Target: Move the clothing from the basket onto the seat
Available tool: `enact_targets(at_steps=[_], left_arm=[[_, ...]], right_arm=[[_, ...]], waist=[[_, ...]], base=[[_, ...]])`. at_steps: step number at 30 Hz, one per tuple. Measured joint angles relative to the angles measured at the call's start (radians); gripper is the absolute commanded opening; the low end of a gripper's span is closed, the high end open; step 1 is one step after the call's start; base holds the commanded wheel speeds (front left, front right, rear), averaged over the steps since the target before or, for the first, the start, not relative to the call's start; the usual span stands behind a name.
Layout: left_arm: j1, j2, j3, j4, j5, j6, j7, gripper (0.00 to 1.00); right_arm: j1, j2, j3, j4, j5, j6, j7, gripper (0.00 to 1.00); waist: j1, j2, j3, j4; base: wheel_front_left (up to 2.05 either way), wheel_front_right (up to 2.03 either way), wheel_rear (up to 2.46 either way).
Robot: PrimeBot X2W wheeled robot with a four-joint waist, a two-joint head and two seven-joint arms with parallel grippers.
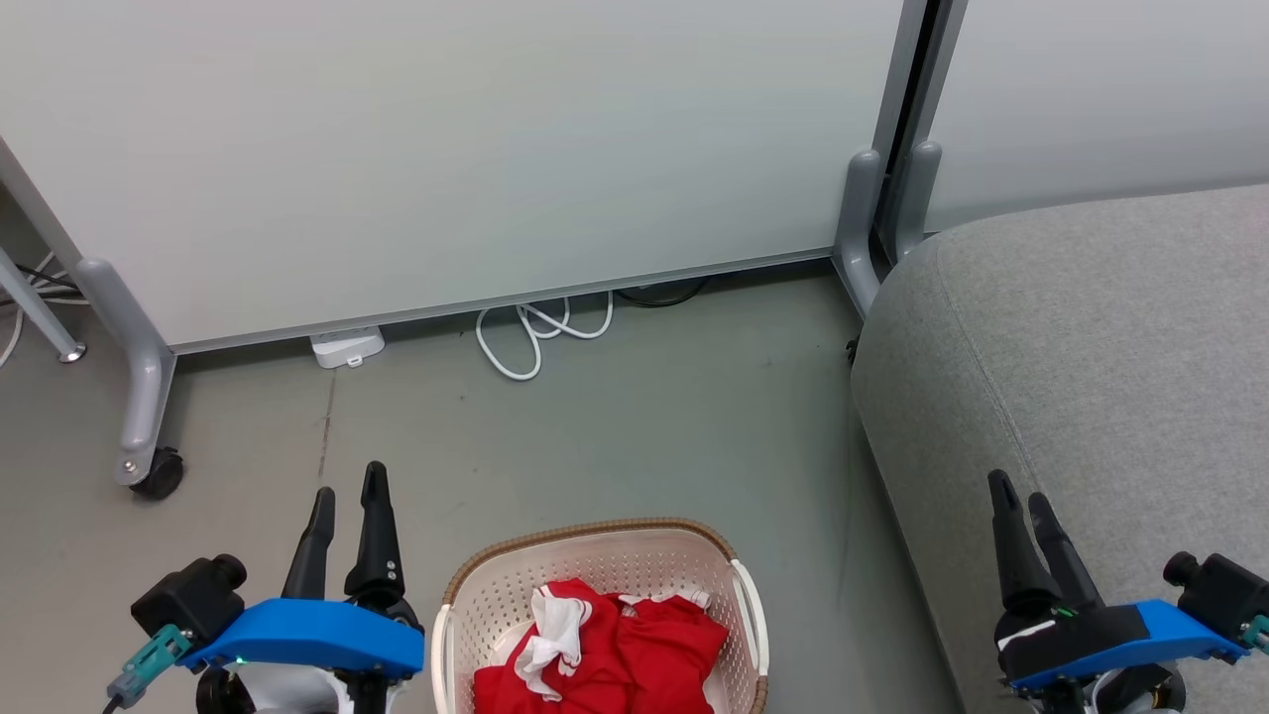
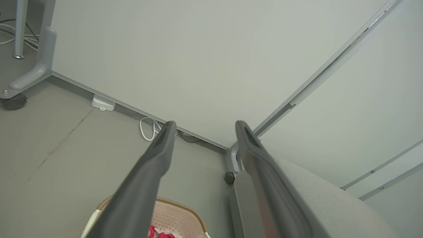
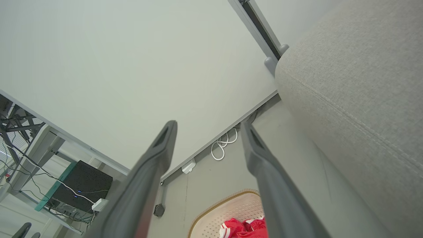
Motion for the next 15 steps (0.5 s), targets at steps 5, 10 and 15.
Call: enact_targets(at_steps=[5,10,15], left_arm=[[-0.001,0.004,-0.016,-0.002,0.067,0.003,-0.016,1.0],[-0.003,0.006,-0.028,0.004,0.114,0.002,-0.029,1.0],[-0.006,0.006,-0.038,0.01,0.165,-0.001,-0.044,1.0]], right_arm=[[0.0,0.0,0.004,-0.002,-0.065,0.0,-0.007,1.0],[0.0,-0.001,0.005,-0.007,-0.126,0.0,-0.014,1.0],[0.0,-0.001,0.008,-0.012,-0.183,0.0,-0.021,1.0]], waist=[[0.0,0.0,-0.001,0.0],[0.0,0.0,-0.002,0.0],[0.0,0.0,-0.004,0.003]], base=[[0.0,0.0,0.0],[0.0,0.0,0.0],[0.0,0.0,0.0]])
